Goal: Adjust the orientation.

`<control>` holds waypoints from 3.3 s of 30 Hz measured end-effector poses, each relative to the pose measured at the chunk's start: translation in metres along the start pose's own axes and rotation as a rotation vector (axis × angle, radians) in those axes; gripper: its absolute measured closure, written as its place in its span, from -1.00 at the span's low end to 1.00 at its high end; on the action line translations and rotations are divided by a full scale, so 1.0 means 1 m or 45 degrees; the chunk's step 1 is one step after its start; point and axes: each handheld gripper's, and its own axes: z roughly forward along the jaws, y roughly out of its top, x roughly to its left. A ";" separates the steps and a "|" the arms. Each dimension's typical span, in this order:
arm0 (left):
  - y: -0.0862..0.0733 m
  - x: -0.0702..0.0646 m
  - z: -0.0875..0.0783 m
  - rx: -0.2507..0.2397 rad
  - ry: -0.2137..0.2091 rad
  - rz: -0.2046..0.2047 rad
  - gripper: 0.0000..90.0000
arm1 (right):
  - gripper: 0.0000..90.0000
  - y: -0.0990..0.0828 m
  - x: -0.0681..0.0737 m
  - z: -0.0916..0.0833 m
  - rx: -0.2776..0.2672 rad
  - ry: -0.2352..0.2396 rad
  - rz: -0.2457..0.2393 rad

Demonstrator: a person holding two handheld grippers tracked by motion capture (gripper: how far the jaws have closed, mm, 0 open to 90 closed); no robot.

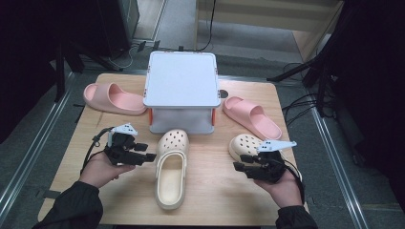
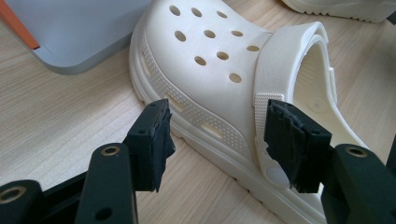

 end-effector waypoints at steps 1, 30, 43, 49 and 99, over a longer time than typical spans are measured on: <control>0.000 0.000 0.000 0.001 -0.001 0.000 -0.10 | 0.25 -0.003 -0.003 -0.006 -0.013 -0.017 0.012; 0.007 0.004 0.006 0.007 -0.024 0.001 -0.10 | 0.18 -0.041 -0.055 -0.035 0.014 -0.182 0.149; 0.007 0.005 0.006 0.002 -0.026 -0.014 -0.10 | 0.74 -0.030 -0.059 -0.017 0.064 -0.165 0.176; 0.007 0.004 0.005 -0.003 -0.019 -0.011 -0.10 | 0.74 -0.021 -0.054 -0.020 -0.005 -0.159 0.242; 0.000 0.000 0.004 -0.033 -0.017 0.038 0.04 | 0.59 0.037 0.048 0.092 0.070 -0.138 0.114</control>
